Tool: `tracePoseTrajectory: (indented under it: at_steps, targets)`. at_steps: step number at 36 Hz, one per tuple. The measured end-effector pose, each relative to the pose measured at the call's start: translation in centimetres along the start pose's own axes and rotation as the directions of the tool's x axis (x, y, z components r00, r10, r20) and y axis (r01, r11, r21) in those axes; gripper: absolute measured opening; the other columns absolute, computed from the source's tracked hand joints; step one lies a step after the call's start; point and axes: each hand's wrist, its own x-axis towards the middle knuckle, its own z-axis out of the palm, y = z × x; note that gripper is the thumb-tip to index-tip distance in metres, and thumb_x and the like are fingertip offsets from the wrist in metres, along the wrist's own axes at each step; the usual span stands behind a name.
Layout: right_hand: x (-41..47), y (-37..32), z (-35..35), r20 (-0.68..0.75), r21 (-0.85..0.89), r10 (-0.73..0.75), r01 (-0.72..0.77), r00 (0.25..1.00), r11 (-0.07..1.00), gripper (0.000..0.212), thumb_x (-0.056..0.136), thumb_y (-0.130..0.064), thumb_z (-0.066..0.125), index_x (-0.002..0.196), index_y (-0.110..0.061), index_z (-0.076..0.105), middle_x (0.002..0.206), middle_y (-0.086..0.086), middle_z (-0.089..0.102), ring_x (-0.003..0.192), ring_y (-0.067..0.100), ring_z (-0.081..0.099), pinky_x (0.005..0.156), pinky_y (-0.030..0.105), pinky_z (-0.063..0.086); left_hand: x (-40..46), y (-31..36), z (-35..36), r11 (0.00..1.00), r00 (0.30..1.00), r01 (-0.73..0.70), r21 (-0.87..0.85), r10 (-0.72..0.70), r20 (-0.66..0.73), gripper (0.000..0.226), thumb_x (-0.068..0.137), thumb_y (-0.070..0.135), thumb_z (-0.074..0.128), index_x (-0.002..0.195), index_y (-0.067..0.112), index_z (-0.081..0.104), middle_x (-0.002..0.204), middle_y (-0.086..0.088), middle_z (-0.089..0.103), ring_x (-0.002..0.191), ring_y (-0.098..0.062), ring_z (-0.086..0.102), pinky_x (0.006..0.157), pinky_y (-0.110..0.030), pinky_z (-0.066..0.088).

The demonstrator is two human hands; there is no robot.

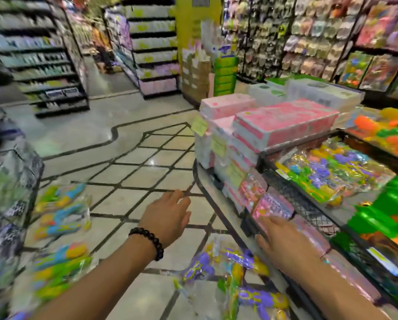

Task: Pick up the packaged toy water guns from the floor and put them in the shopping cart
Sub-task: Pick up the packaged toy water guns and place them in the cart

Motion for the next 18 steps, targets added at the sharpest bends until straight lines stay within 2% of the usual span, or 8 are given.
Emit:
tracePoseTrajectory:
  at_steps: [1, 3, 6, 10, 18]
  targets:
    - [1.0, -0.3, 0.1, 0.0, -0.002, -0.018, 0.018, 1.0, 1.0, 0.044, 0.093, -0.053, 0.039, 0.127, -0.029, 0.052, 0.12, -0.003, 0.055, 0.115, 0.025, 0.058, 0.083, 0.043, 0.054, 0.4, -0.4, 0.1, 1.0, 1.0, 0.004, 0.004, -0.004, 0.001, 0.03, 0.094, 0.041, 0.06, 0.119, 0.024, 0.063, 0.127, 0.003, 0.059, 0.111, -0.023, 0.059, 0.071, -0.041, 0.059]
    - [3.1, -0.7, 0.3, 0.003, 0.006, -0.049, 0.049, 0.999, 0.999, 0.052, 0.089, -0.056, 0.032, 0.129, -0.028, 0.051, 0.12, -0.002, 0.056, 0.113, 0.026, 0.058, 0.083, 0.045, 0.054, 1.5, -1.1, 0.3, 1.0, 1.0, 0.009, 0.008, -0.009, 0.01, 0.032, 0.094, 0.038, 0.061, 0.122, 0.024, 0.064, 0.129, 0.002, 0.06, 0.11, -0.023, 0.061, 0.071, -0.039, 0.058]
    - [5.8, -0.7, 0.1, -0.017, 0.033, -0.072, 0.073, 0.997, 0.997, 0.042, 0.098, -0.047, 0.044, 0.135, -0.029, 0.049, 0.127, -0.003, 0.055, 0.116, 0.023, 0.055, 0.085, 0.04, 0.053, 4.2, -1.4, 0.7, 0.999, 0.999, 0.022, 0.027, -0.023, 0.04, 0.034, 0.096, 0.038, 0.058, 0.127, 0.023, 0.061, 0.131, 0.001, 0.059, 0.112, -0.024, 0.06, 0.073, -0.039, 0.058]
    - [8.9, 0.5, -0.4, -0.049, 0.063, -0.077, 0.08, 0.996, 0.995, 0.034, 0.101, -0.045, 0.045, 0.131, -0.031, 0.049, 0.124, -0.007, 0.055, 0.11, 0.018, 0.054, 0.079, 0.033, 0.05, 8.4, -1.0, 1.2, 0.998, 0.998, -0.001, 0.068, -0.003, 0.057, 0.031, 0.095, 0.039, 0.06, 0.122, 0.025, 0.062, 0.127, 0.002, 0.06, 0.106, -0.022, 0.062, 0.07, -0.036, 0.06]
    - [15.1, 3.4, -0.5, -0.049, 0.094, -0.089, 0.093, 0.995, 0.991, 0.034, 0.101, -0.043, 0.044, 0.131, -0.027, 0.05, 0.127, -0.003, 0.055, 0.114, 0.022, 0.055, 0.083, 0.04, 0.054, 15.3, 0.7, 3.2, 0.996, 0.998, -0.042, 0.081, 0.038, 0.051, 0.03, 0.098, 0.04, 0.052, 0.124, 0.025, 0.06, 0.13, 0.004, 0.057, 0.108, -0.021, 0.058, 0.07, -0.036, 0.057]
